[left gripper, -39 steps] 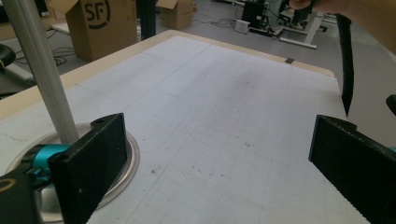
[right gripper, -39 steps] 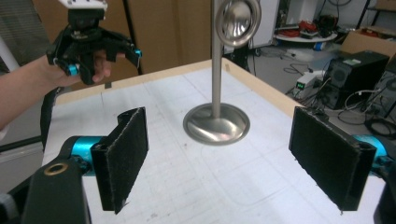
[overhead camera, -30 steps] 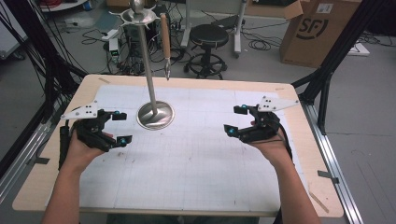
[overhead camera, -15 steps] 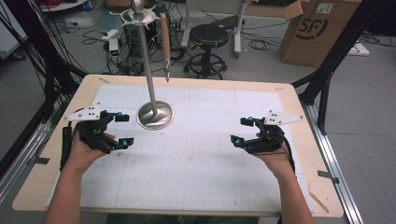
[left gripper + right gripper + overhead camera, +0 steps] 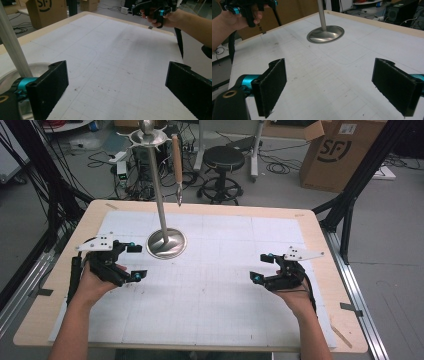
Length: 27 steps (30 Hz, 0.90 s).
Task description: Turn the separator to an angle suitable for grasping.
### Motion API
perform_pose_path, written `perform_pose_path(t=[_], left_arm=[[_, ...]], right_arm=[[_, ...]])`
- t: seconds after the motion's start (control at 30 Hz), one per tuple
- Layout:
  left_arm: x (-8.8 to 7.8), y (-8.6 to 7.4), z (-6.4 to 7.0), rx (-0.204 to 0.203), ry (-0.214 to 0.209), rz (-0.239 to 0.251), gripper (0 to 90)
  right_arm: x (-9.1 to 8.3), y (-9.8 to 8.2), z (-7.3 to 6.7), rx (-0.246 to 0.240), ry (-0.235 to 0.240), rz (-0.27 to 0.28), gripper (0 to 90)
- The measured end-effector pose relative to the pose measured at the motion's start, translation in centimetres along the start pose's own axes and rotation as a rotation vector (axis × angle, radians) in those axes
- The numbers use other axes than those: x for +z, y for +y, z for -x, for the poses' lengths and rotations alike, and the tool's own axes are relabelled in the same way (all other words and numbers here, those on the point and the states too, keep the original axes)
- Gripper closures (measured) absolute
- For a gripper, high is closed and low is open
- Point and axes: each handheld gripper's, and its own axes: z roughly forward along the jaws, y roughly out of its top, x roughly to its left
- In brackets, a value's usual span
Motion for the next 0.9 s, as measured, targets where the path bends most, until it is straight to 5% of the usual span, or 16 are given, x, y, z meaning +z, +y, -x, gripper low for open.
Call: perform_pose_path(t=[0.33,0.9], left_arm=[[0.11,-0.03,0.15,0.005,0.005,-0.011,5.3],[0.34,-0.45,0.16,-0.004,0.016,-0.045,5.3]], right_arm=[[-0.82,0.04,0.29,0.006,-0.012,0.048,11.5],[-0.58,0.01,0.58,0.016,-0.019,0.047,11.5]])
